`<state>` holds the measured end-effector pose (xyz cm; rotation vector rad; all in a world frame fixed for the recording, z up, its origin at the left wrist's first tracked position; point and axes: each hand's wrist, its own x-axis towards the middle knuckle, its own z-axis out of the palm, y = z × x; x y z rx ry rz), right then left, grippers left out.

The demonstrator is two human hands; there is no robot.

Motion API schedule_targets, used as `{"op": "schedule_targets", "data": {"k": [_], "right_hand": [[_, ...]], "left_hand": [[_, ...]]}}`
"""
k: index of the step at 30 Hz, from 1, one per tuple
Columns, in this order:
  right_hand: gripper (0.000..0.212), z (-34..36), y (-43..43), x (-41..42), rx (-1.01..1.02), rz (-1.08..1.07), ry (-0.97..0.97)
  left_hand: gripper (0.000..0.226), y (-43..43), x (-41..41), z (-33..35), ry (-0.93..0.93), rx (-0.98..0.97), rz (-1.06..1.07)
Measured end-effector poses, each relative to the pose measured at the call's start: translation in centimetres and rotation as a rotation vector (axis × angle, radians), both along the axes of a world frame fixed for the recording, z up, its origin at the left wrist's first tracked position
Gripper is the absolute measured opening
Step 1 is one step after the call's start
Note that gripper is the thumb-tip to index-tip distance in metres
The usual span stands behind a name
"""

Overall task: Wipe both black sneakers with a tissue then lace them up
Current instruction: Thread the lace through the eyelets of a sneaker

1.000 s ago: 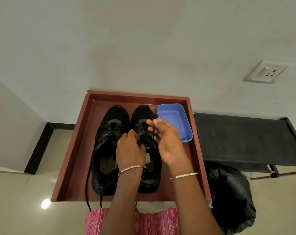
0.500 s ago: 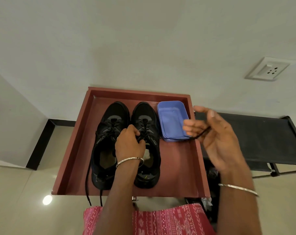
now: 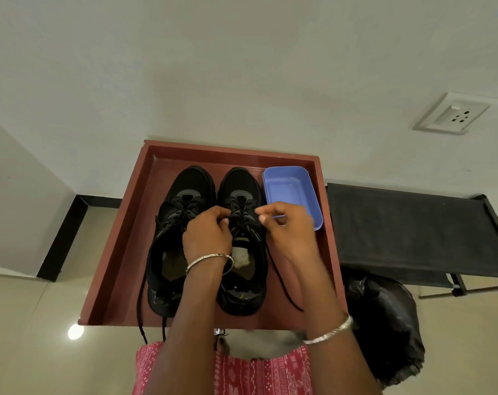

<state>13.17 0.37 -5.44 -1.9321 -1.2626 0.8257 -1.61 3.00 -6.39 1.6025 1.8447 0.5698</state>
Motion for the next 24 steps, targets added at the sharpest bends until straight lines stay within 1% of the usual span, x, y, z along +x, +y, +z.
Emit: {"op": "schedule_targets", "data": {"k": [2, 6, 10, 12, 15, 16, 20, 24], "right_hand": [[0.017, -1.4, 1.0, -1.1, 0.000, 0.025, -0.030], [0.015, -2.2, 1.3, -0.9, 0.014, 0.049, -0.006], [0.013, -2.3, 1.5, -1.1, 0.017, 0.061, -0.054], [0.014, -2.2, 1.6, -1.4, 0.004, 0.091, -0.135], [0.016, -2.2, 1.3, -1.5, 0.033, 0.182, -0.327], [0.016, -2.1, 1.1, -1.5, 0.044, 0.197, -0.350], [0.013, -2.2, 0.8, -0.9, 0.058, 0.172, -0.299], [0.015, -2.1, 0.7, -0.3, 0.046, 0.139, -0.098]], "left_hand": [[0.022, 0.1, 0.0, 0.1, -0.010, -0.028, -0.015], [0.022, 0.2, -0.3, 0.0, -0.047, -0.063, -0.027], [0.022, 0.2, -0.3, -0.1, -0.042, -0.058, -0.028], [0.023, 0.2, -0.2, -0.1, -0.036, -0.055, -0.028], [0.024, 0.0, -0.1, -0.2, -0.024, -0.050, -0.046], [0.025, 0.0, -0.1, -0.2, -0.021, -0.050, -0.050], [0.026, 0.1, 0.1, -0.3, 0.010, -0.047, -0.055], [0.025, 0.3, 0.2, -0.5, 0.022, -0.054, -0.040]]}}
